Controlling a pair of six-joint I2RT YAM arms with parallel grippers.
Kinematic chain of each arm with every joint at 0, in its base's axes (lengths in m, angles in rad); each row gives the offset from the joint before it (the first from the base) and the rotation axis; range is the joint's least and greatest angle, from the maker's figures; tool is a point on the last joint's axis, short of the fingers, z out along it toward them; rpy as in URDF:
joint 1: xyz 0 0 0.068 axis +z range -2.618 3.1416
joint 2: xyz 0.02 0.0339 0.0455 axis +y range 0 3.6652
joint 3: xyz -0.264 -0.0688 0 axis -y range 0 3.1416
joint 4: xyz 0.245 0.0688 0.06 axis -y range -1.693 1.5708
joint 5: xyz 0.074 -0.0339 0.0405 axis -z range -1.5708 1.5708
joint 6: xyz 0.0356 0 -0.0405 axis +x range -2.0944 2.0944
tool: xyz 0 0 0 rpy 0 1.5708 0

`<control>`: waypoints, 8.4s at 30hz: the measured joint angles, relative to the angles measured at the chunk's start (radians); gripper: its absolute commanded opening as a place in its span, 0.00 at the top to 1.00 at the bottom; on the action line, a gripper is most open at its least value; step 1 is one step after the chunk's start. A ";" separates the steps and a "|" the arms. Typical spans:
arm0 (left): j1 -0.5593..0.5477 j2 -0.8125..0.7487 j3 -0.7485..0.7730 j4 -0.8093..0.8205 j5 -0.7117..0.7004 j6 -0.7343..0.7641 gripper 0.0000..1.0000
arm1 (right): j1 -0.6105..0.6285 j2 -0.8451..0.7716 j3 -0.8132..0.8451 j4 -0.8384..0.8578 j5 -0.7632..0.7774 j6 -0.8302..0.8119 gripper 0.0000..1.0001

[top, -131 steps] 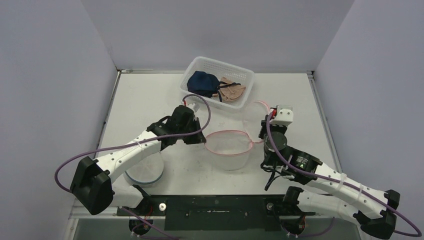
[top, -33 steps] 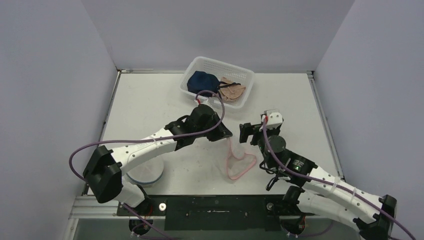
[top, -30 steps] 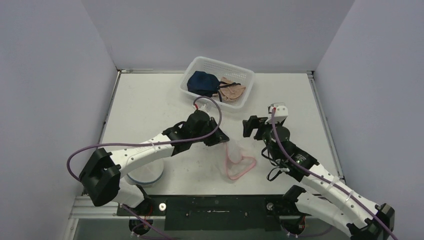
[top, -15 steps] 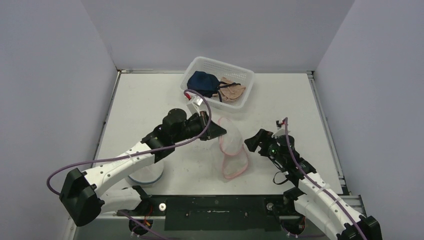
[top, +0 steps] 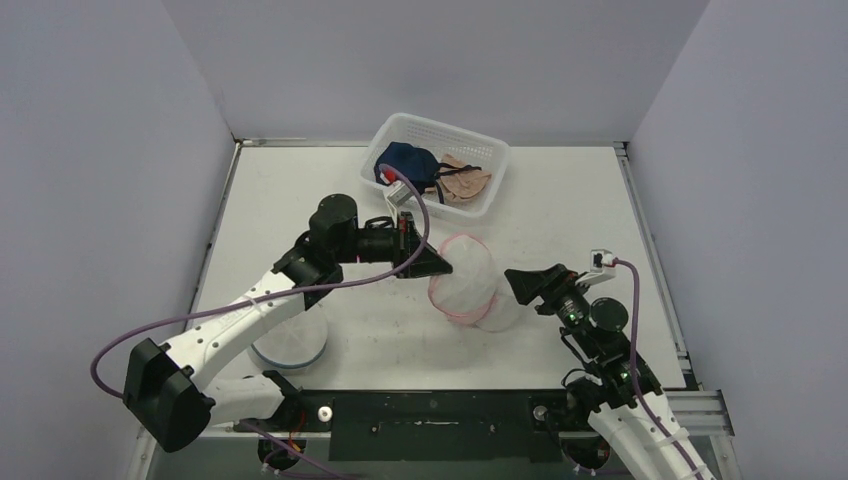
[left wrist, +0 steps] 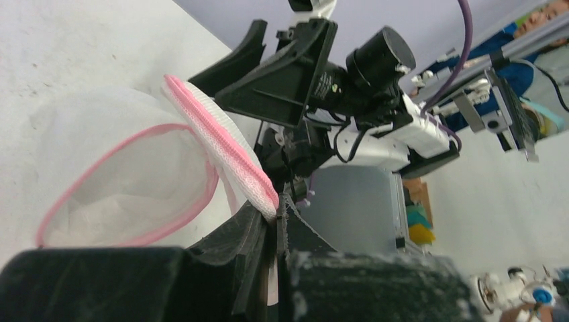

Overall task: Unzip the laundry bag and remove the bra
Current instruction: Close the laundry bag at the center of the board, then move the laundry bag to the center of the board.

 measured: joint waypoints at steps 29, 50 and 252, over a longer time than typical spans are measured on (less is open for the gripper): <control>-0.073 0.393 -0.041 0.509 0.145 -0.161 1.00 | 0.000 -0.169 0.029 -0.318 0.034 0.003 0.15; -0.132 0.566 -0.189 0.639 -0.064 -0.238 1.00 | 0.000 -0.233 0.068 -0.372 0.110 0.001 0.14; -0.172 0.356 -0.473 0.284 -0.640 -0.304 0.85 | 0.381 0.688 -0.112 0.287 0.144 0.007 0.85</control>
